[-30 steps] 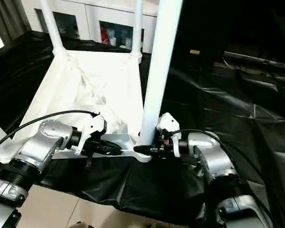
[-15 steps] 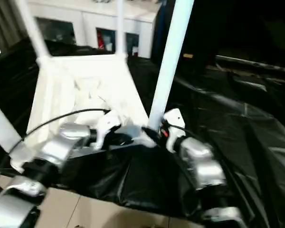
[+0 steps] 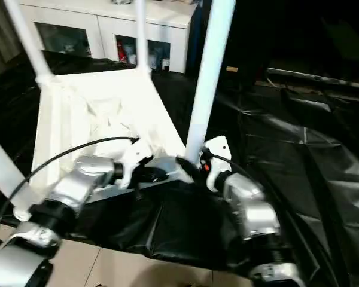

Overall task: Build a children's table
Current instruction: Rotate leg to tighten

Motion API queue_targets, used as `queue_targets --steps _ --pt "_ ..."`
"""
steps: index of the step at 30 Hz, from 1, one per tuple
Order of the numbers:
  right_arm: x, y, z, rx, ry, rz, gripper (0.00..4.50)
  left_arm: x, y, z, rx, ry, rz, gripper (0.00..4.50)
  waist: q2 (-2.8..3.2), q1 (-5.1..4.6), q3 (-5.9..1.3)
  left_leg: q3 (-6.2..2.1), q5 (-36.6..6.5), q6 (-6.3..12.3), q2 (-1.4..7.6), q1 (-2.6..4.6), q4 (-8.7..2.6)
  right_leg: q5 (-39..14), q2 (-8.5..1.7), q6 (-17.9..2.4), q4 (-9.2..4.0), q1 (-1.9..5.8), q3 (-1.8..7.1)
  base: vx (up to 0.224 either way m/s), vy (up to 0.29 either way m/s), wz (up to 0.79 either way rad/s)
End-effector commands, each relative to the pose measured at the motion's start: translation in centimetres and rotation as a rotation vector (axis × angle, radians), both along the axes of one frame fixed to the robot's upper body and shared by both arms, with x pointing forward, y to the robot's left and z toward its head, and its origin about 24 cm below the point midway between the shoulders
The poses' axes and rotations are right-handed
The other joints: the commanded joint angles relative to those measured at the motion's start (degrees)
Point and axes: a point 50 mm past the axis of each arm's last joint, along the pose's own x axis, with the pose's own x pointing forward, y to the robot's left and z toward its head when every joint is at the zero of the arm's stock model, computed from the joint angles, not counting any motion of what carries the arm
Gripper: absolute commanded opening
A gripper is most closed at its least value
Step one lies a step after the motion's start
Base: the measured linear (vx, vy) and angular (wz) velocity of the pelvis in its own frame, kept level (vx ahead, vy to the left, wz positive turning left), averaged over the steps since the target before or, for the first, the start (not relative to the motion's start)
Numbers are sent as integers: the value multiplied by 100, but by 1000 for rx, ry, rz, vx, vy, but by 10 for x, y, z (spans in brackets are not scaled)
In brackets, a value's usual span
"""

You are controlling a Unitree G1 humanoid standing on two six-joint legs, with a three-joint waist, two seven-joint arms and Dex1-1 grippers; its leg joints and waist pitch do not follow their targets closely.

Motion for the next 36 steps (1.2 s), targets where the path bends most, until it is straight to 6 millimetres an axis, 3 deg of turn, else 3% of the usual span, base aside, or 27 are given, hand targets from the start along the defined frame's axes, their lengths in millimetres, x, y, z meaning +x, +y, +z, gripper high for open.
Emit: queue_targets --steps 1,4,7,11,16,19,20,23,30,33,34,36 --pt "-13 31 -3 31 46 257 297 -9 -12 -5 -34 29 -87 0 -50 30 -192 -21 -2128 234 129 2 -390 -2517 -270 -742 -474 169 199 0 0 0" --pt "-14 21 1 16 50 341 297 -10 -2 -4 -31 47 -111 0 -68 61 -187 -11 -2091 229 136 27 -367 -2591 -275 -776 -451 134 219 0 0 0" --pt "-17 9 2 -4 72 431 297 -14 6 -1 -36 83 -166 0 -76 74 -208 -1 -1825 244 153 -1 -368 -2103 -258 -921 -386 168 216 0 0 0" --pt "-19 -7 4 -51 106 513 297 -22 18 3 -48 143 -247 0 -35 114 -246 34 -1440 339 171 29 -328 -1187 -239 -1298 -270 189 223 26 -1 4" --pt "-17 -9 4 -74 98 522 284 -25 24 3 -46 167 -262 0 -31 157 -277 52 -940 433 164 -7 -296 -335 -214 -1525 -148 261 203 0 0 0" --pt "-18 -8 4 -76 98 534 259 -25 25 3 -45 165 -258 0 -43 166 -259 60 -1067 415 164 -8 -303 -596 -230 -1474 -177 263 203 0 0 0" --pt "-19 -8 3 -74 102 547 251 -25 26 4 -44 166 -256 0 -49 172 -247 63 -1264 344 170 4 -312 -1012 -247 -1372 -217 249 211 0 0 0" --pt "-21 -7 2 -75 108 562 246 -25 28 4 -42 165 -251 0 -45 168 -239 51 -1432 240 175 12 -330 -1401 -252 -1222 -255 232 219 0 0 0" --pt "-22 -4 0 -43 111 528 244 -20 27 2 -35 122 -186 0 -26 165 -251 55 -1287 270 164 1 -319 -1031 -230 -1282 -227 243 220 0 0 0" --pt "-17 1 -9 -27 131 365 243 -11 18 1 -52 77 -66 0 -36 148 -220 49 -1542 178 161 14 -339 -1464 -240 -1202 -277 217 222 0 0 0" --pt "-12 4 -17 -35 131 216 243 -8 10 -1 -59 65 -23 0 -37 130 -210 39 -1703 91 150 19 -351 -1857 -249 -1074 -317 205 219 0 0 0" --pt "-10 9 -24 -20 142 105 242 -7 0 -3 -61 54 1 0 -54 81 -203 -2 -1845 -34 125 -9 -370 -2494 -262 -809 -367 211 199 0 0 0"
